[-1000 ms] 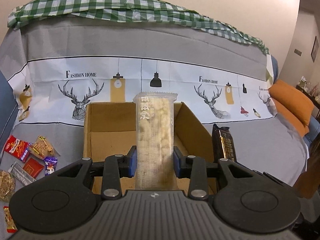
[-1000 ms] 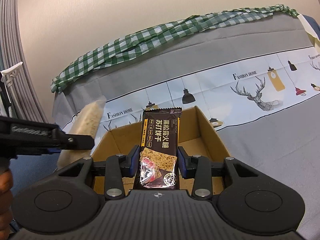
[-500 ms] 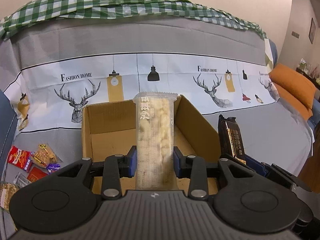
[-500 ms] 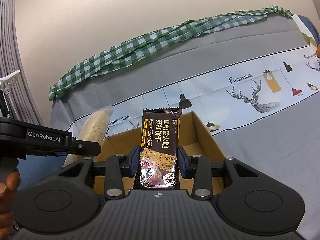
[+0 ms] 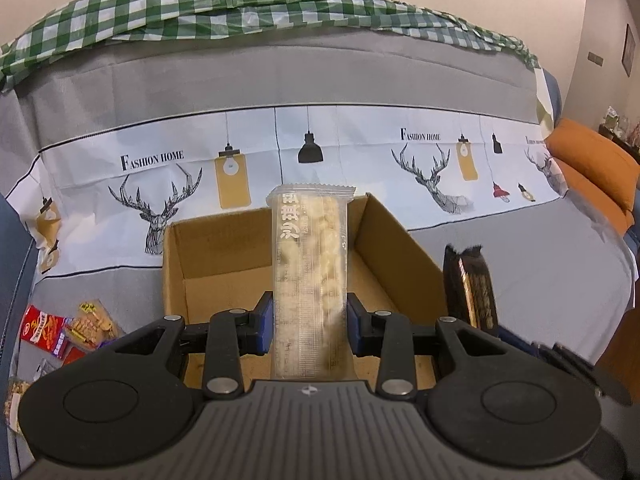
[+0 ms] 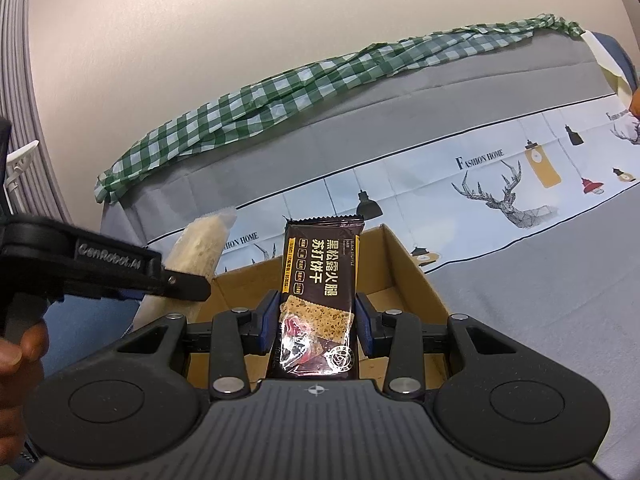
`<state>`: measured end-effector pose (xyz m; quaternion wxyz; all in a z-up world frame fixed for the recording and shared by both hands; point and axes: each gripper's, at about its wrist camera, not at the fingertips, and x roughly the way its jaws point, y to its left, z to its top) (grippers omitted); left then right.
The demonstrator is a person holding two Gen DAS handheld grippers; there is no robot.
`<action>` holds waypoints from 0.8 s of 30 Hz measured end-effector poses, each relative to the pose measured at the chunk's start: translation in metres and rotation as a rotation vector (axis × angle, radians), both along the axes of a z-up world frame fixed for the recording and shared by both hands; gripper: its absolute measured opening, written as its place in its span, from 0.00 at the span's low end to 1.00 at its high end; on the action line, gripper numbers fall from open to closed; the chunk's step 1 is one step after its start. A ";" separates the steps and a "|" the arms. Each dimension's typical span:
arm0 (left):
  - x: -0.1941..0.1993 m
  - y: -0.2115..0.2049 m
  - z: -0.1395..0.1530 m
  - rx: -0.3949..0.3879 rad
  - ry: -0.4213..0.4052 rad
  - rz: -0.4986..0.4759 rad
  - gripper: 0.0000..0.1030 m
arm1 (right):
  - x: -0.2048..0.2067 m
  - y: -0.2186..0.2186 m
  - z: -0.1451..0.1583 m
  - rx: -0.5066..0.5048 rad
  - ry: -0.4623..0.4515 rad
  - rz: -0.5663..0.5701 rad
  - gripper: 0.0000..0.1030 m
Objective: Organize snacks
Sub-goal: 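Open both tools to drop the two bars into the box, then move both tools back to the snack pile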
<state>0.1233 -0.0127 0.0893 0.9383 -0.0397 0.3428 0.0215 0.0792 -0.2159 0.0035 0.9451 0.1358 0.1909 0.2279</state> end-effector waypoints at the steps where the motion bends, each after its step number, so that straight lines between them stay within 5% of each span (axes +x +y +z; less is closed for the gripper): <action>1: 0.002 -0.001 0.001 -0.001 -0.004 0.001 0.38 | 0.000 0.001 0.000 -0.007 -0.004 0.001 0.40; 7: 0.012 -0.004 0.012 -0.013 -0.037 -0.007 0.39 | 0.001 0.000 0.001 0.002 0.001 -0.004 0.40; 9: 0.011 -0.002 0.016 -0.026 -0.060 -0.011 0.59 | 0.001 -0.001 0.001 0.000 0.001 -0.022 0.45; 11: 0.007 0.002 0.019 -0.022 -0.091 -0.001 0.67 | -0.001 0.000 0.002 -0.007 -0.006 -0.036 0.54; 14: -0.006 0.010 0.018 -0.001 -0.123 0.019 0.67 | -0.003 0.002 0.003 -0.020 -0.017 -0.032 0.64; 19: -0.043 0.030 0.010 0.027 -0.160 0.022 0.62 | -0.002 0.002 0.003 -0.021 -0.012 -0.031 0.64; 24: -0.088 0.069 -0.007 0.006 -0.119 0.046 0.45 | -0.004 0.001 0.004 -0.026 -0.010 -0.035 0.64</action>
